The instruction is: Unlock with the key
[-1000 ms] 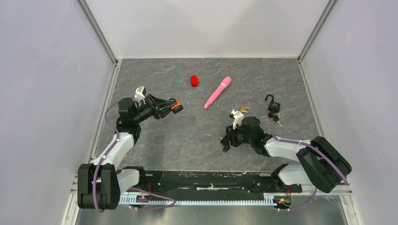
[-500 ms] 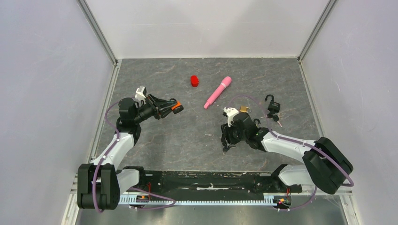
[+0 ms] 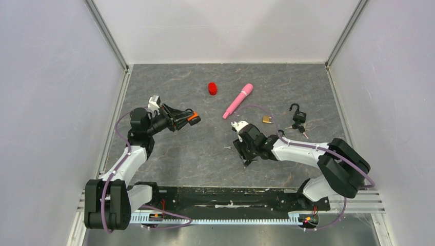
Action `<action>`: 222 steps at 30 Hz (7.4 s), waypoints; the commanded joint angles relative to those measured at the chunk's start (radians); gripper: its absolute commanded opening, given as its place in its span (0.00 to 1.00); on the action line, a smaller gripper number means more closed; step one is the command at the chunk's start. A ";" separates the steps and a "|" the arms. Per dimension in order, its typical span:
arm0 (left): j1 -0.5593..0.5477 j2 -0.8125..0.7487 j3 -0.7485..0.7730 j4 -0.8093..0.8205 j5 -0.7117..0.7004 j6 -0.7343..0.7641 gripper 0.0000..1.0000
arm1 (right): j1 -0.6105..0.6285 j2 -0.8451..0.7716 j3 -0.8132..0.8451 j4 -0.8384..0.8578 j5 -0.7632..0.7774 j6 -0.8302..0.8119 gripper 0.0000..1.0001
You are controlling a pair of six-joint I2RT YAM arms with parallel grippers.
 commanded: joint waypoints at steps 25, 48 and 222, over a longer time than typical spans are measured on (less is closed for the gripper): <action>-0.004 0.005 -0.011 0.132 0.056 -0.008 0.02 | 0.058 0.095 0.084 -0.227 0.098 0.031 0.20; -0.188 0.013 0.025 0.130 -0.101 -0.044 0.02 | 0.090 -0.341 0.085 0.011 0.076 -0.171 0.02; -0.517 0.003 0.070 0.190 -0.608 0.011 0.02 | 0.118 -0.503 -0.377 1.204 0.026 -0.229 0.61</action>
